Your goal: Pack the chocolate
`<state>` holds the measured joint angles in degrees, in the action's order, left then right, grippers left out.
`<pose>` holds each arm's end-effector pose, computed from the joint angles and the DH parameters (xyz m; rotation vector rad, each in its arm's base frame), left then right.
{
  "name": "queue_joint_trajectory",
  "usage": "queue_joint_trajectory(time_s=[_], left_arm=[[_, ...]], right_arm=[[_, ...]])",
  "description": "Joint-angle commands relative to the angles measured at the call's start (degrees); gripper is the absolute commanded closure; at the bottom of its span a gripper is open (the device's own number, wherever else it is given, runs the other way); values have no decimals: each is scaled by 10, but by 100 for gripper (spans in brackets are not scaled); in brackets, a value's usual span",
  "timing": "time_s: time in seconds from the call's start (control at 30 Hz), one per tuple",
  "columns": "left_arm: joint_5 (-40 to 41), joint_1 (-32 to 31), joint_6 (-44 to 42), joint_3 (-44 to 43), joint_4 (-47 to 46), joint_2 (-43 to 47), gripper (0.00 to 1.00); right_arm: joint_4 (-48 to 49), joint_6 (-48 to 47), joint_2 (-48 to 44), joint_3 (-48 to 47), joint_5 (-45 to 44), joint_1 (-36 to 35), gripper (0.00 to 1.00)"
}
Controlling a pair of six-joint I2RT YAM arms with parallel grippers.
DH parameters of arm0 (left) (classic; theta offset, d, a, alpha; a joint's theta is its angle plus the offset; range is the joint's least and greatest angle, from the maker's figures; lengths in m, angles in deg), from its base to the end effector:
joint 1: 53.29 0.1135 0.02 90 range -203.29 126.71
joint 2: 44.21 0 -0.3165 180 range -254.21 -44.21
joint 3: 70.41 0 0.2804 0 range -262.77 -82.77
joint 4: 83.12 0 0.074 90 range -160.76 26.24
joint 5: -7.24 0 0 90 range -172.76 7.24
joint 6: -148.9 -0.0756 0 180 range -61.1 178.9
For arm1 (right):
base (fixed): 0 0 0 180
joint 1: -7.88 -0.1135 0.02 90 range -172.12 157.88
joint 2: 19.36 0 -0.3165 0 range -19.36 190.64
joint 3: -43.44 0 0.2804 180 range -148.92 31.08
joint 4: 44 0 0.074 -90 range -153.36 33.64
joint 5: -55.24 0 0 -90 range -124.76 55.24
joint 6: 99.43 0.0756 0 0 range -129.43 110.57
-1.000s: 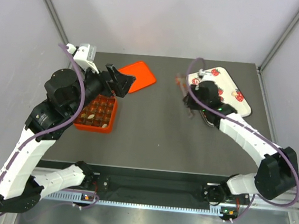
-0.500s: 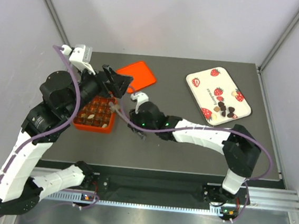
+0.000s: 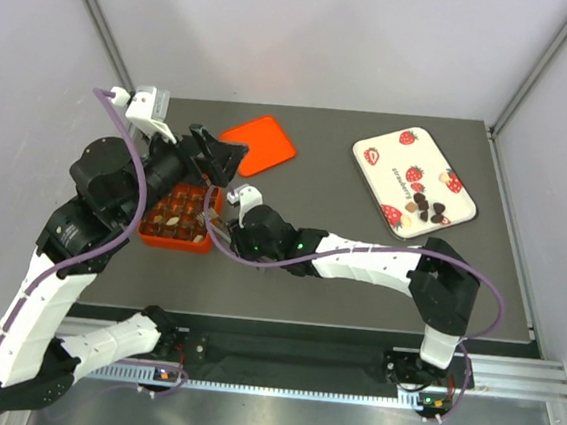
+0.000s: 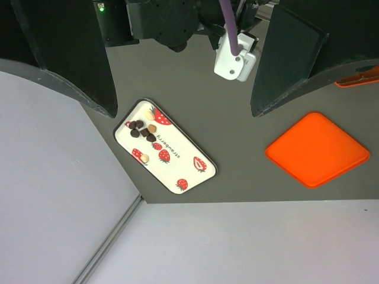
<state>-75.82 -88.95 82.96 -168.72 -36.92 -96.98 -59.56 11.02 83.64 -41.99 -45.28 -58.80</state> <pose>0.1467 -0.0940 0.5639 0.0673 1.6272 -0.7146 0.2038 0.4378 0.2562 -0.7684 2.0815 0.6792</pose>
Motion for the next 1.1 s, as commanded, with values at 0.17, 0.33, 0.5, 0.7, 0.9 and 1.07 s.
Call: queue_joint_trajectory(time_s=[0.17, 0.33, 0.5, 0.7, 0.9, 1.07], left_arm=[[2, 2, -3, -5, -12, 9, 1], [2, 2, -2, -6, -12, 7, 1], [0, 2, -2, -10, -10, 6, 1], [4, 2, -1, -13, -4, 8, 1], [-1, 2, 2, -6, -7, 11, 1], [-3, 2, 4, -2, -10, 13, 1]], right_arm=[[-4, -24, 15, -48, -42, -10, 58], [-3, -44, 0, -61, -76, -10, 57], [20, -83, -60, -35, -143, -6, 60], [10, -82, -189, 65, -207, 36, 61], [-92, -30, -293, 137, -217, 172, 61], [-211, -19, -351, 166, -202, 306, 60]])
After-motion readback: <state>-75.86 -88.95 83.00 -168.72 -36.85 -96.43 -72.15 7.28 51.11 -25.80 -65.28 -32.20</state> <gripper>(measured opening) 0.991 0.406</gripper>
